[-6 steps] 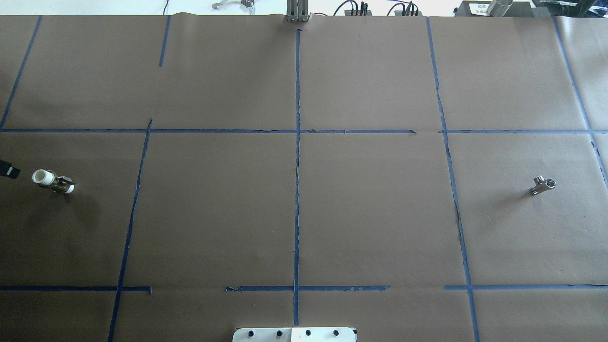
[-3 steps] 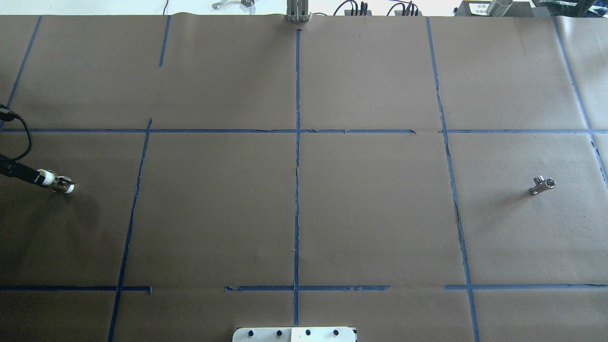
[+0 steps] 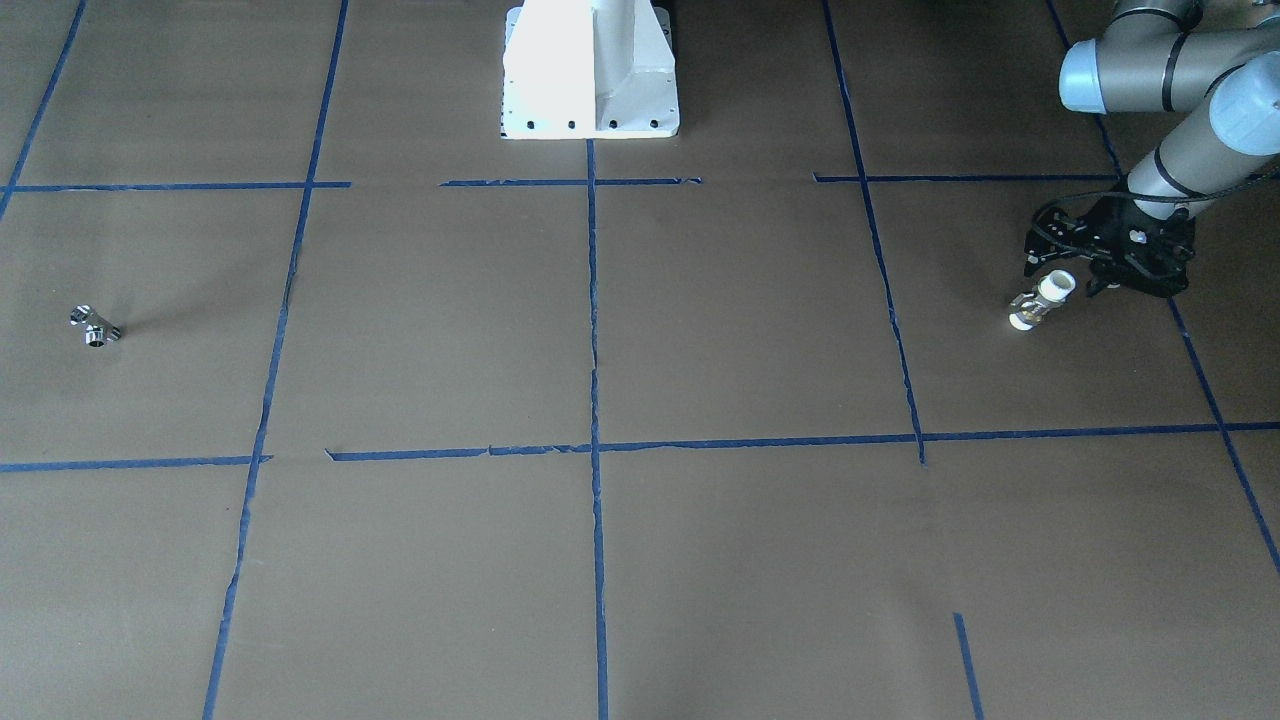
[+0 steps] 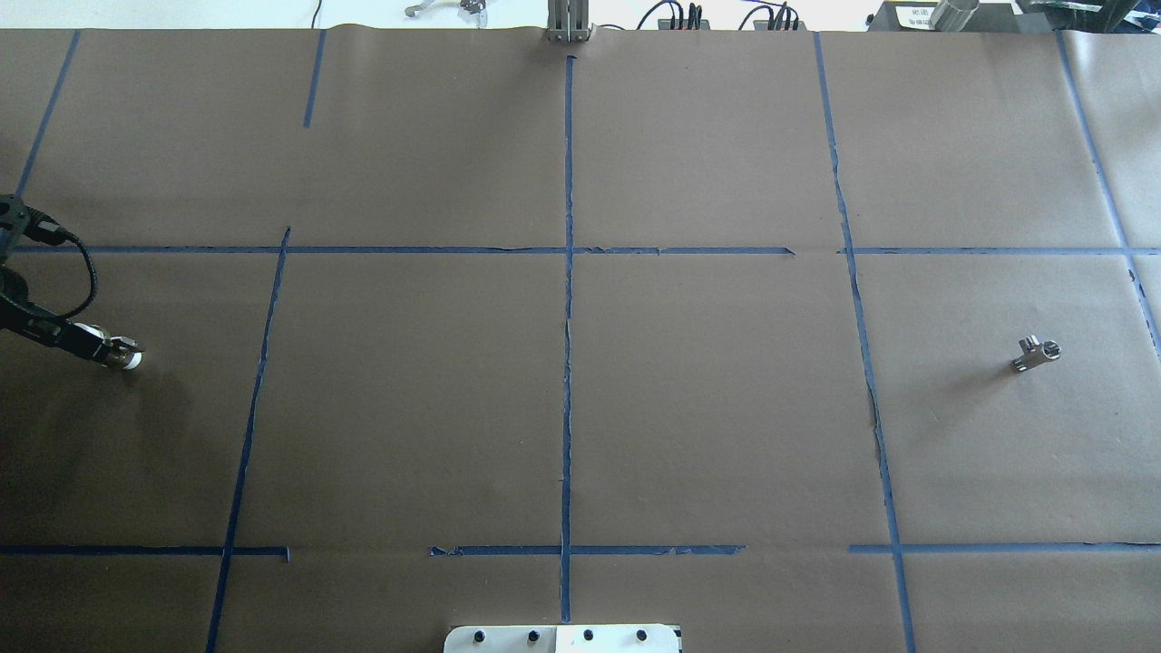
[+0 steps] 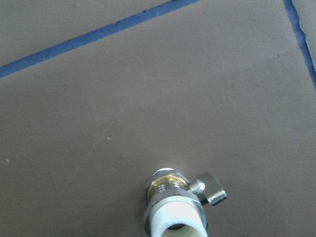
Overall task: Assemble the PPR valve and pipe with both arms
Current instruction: 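Lower the left gripper onto the white pipe with brass valve and grasp it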
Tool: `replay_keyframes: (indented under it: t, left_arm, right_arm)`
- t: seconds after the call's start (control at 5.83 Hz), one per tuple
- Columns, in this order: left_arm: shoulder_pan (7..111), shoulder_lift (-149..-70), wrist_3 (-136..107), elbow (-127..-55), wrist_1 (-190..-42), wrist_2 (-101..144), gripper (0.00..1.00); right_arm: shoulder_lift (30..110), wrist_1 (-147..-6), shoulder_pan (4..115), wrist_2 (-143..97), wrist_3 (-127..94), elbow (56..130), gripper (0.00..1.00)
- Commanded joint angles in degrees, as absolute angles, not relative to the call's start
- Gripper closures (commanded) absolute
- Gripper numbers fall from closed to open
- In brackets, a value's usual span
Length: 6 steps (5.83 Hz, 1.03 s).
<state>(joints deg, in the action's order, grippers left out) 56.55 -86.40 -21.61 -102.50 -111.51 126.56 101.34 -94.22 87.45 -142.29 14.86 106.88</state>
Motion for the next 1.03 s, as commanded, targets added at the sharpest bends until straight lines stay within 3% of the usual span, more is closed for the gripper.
replay_keyframes:
  t: [0.0, 0.17, 0.34, 0.51, 0.86]
  left_arm:
    - [56.3, -87.1, -21.7, -102.7, -111.5, 124.7, 0.2]
    - [56.3, -87.1, -21.7, -102.7, -111.5, 124.7, 0.3]
    - [56.3, -87.0, -21.7, -103.1, -111.5, 124.7, 0.48]
    - [56.3, -86.8, -21.8, -103.4, -111.5, 124.7, 0.51]
    - [56.2, -86.5, -22.0, -103.8, -111.5, 124.9, 0.99]
  right_arm:
    - [101.4, -94.3, 87.4, -142.3, 14.9, 106.9, 0.0]
    - [101.7, -94.2, 87.4, -142.3, 14.9, 106.9, 0.0]
    - [101.7, -94.2, 87.2, -142.4, 14.9, 106.9, 0.0]
    - [101.7, -94.2, 87.2, -142.3, 14.9, 106.9, 0.0]
    - [101.7, -94.1, 87.1, -142.4, 14.8, 107.1, 0.0]
